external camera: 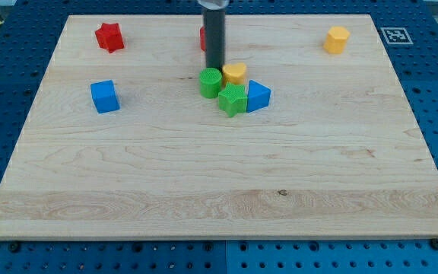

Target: Move the green circle to the right center

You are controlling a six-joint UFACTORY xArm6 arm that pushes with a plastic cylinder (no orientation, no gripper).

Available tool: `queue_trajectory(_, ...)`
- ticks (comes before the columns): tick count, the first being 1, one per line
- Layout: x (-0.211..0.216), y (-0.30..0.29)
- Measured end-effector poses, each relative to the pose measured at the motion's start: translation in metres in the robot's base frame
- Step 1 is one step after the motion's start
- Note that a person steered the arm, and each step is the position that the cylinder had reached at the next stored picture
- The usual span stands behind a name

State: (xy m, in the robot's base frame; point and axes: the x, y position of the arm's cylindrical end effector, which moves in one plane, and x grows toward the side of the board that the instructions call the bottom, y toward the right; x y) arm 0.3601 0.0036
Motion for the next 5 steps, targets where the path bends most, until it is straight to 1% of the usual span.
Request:
queue_trajectory(1, 0.049, 0.011)
queue_trajectory(2, 0.074, 0.011)
queue_trajectory(4, 0.009, -0.007)
queue_trajectory(5, 0.0, -0.037)
